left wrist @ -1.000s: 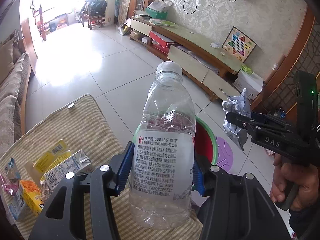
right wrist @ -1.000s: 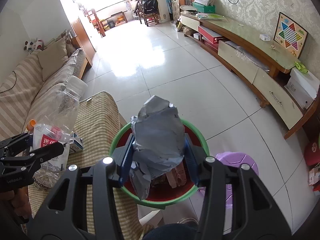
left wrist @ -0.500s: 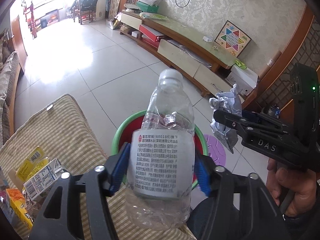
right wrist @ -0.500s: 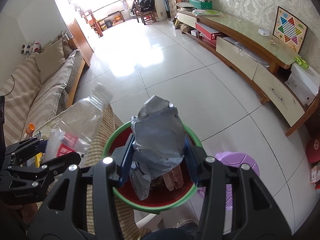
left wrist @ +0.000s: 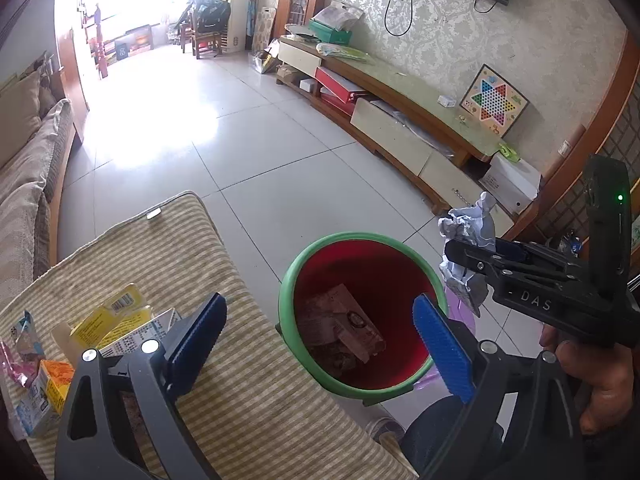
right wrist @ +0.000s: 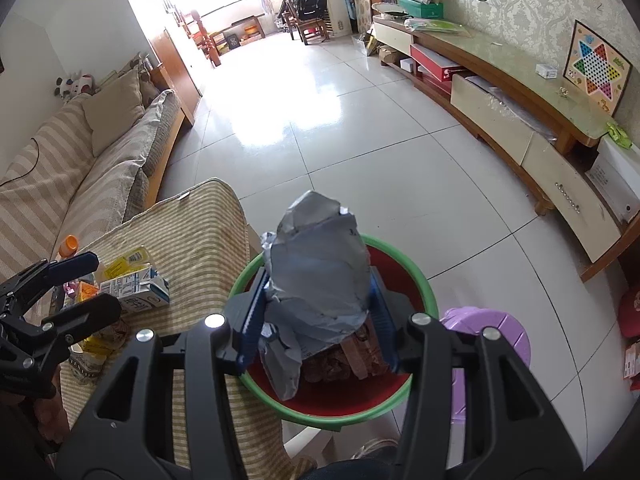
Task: Collect trash
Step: 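Carry bottle and grey paper over the red bin and open both tools, then move both open tools back over the table trash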
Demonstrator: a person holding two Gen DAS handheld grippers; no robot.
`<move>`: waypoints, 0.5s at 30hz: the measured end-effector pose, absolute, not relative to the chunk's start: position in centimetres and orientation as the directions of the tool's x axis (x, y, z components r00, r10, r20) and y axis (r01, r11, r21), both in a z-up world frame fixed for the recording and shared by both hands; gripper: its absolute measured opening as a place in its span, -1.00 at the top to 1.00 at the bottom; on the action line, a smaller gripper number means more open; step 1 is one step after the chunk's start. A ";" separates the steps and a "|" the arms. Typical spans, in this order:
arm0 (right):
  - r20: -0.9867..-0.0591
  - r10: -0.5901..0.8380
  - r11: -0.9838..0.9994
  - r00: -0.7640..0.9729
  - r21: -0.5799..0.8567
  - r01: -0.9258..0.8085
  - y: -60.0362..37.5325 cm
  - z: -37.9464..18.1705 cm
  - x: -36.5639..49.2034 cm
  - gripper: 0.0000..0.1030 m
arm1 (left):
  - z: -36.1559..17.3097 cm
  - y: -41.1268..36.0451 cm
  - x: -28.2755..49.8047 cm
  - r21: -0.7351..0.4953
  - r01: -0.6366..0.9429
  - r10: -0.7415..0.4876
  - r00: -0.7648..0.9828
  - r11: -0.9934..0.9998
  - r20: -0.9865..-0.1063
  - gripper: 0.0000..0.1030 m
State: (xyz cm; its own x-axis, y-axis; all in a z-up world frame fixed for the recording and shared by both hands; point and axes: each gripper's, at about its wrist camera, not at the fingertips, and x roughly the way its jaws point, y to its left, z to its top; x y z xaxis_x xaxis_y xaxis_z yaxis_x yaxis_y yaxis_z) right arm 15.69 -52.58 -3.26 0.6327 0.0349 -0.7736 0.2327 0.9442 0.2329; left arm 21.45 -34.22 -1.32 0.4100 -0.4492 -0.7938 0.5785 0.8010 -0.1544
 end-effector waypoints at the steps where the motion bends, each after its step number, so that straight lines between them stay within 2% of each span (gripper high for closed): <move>1: -0.774 0.039 0.946 0.632 0.231 0.225 -52.2 -3.2 15.8 0.06 | -1.2 -33.8 21.4 -0.153 0.574 -0.447 0.415 0.804 -0.793 -0.75; 2: -0.775 0.044 0.949 0.630 0.229 0.216 -51.8 -3.2 15.9 -0.09 | -1.1 -33.4 21.4 -0.152 0.569 -0.444 0.420 0.808 -0.791 -0.76; 3: -0.776 0.045 0.952 0.629 0.225 0.209 -51.4 -3.1 15.9 -0.35 | -1.0 -33.0 21.4 -0.153 0.563 -0.443 0.424 0.812 -0.790 -0.77; 4: -0.772 0.042 0.953 0.634 0.220 0.206 -51.1 -3.0 15.9 -0.51 | -0.9 -32.6 21.5 -0.154 0.558 -0.442 0.428 0.815 -0.788 -0.77; 5: -0.765 0.035 0.955 0.643 0.215 0.204 -50.8 -2.7 15.8 -0.82 | -0.8 -32.2 21.5 -0.156 0.554 -0.441 0.431 0.818 -0.787 -0.78; 6: -0.759 0.028 0.957 0.651 0.209 0.202 -50.6 -2.4 15.7 -0.91 | -0.7 -31.9 21.5 -0.157 0.550 -0.440 0.432 0.821 -0.787 -0.78; 9: -0.753 0.029 0.960 0.658 0.205 0.192 -50.2 -1.8 15.6 -0.91 | -0.3 -30.8 21.4 -0.159 0.534 -0.436 0.445 0.830 -0.782 -0.84; 15: -0.755 0.008 0.961 0.656 0.187 0.203 -49.3 -1.0 15.6 -0.91 | 0.2 -28.6 20.6 -0.155 0.513 -0.424 0.462 0.844 -0.779 -0.84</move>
State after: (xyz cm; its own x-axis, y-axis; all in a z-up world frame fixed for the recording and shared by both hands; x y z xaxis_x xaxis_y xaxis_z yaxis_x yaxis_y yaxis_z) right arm 15.56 -49.35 -1.02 0.6556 0.0084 -0.7550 0.2029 0.9612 0.1869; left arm 20.58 -28.62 0.17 0.4622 -0.4243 -0.7787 0.5133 0.8441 -0.1552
